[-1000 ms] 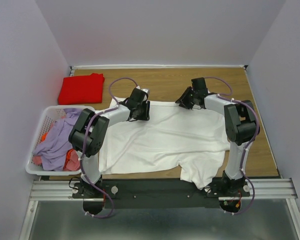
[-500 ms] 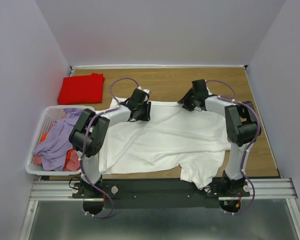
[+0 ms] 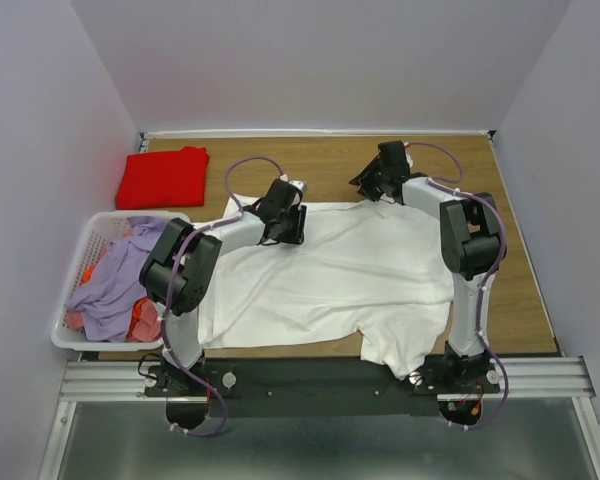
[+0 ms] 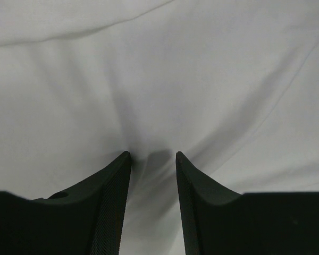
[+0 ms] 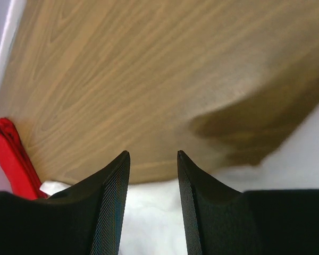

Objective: Fold and stack the t-shirts
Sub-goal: Flatten the tshirt out

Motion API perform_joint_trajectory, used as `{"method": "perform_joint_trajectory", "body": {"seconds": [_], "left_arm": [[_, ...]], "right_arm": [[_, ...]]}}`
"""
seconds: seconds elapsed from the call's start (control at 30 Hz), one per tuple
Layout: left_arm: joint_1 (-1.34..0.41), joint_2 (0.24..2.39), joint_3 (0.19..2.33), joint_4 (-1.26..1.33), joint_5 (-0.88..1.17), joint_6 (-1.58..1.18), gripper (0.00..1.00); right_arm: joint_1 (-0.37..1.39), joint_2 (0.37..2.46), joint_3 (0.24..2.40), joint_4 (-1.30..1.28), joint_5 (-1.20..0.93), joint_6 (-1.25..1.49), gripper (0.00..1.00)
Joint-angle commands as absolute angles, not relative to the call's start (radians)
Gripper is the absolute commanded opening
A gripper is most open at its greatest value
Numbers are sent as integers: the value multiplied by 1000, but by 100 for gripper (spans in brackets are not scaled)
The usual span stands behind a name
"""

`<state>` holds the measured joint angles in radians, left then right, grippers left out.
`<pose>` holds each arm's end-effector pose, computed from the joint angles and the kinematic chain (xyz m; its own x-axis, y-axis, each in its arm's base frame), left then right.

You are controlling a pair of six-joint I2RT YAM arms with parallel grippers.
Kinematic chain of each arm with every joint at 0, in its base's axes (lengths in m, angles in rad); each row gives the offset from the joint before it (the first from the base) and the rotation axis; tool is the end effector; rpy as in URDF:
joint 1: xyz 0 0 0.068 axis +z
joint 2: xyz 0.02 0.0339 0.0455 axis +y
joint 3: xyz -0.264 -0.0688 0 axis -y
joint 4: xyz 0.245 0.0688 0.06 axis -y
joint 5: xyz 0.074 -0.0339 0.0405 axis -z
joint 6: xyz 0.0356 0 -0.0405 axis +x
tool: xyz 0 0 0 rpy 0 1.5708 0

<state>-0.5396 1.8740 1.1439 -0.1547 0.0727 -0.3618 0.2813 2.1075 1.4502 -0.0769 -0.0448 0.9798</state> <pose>0.3339 -0.2030 0.1620 -0.8162 0.0773 -0.5725 0.2812 0.9189 -0.2768 0.4481 0.1312 0.1648 -0.6155 0.6856 -0.3887 0.3622 0.6841 0.6332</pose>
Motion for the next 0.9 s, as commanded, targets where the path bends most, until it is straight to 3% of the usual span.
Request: {"method": "perform_joint_trajectory", "body": {"seconds": [0.0, 0.3, 0.53, 0.7, 0.87], "left_arm": [[-552, 1904, 1112, -198, 81, -351, 47], [-554, 1890, 1111, -224, 28, -359, 47], [-554, 1875, 1114, -226, 9, -365, 48], [-554, 1867, 1114, -218, 9, -361, 48], [-554, 1871, 1118, -213, 15, -357, 48]], "right_arm": [[278, 2189, 1546, -83, -6, 991, 48], [241, 2244, 1715, -136, -31, 873, 49], [218, 2027, 1499, -212, 107, 727, 47], [155, 1890, 1272, -233, 58, 775, 45], [152, 1868, 1181, -230, -30, 848, 43]]}}
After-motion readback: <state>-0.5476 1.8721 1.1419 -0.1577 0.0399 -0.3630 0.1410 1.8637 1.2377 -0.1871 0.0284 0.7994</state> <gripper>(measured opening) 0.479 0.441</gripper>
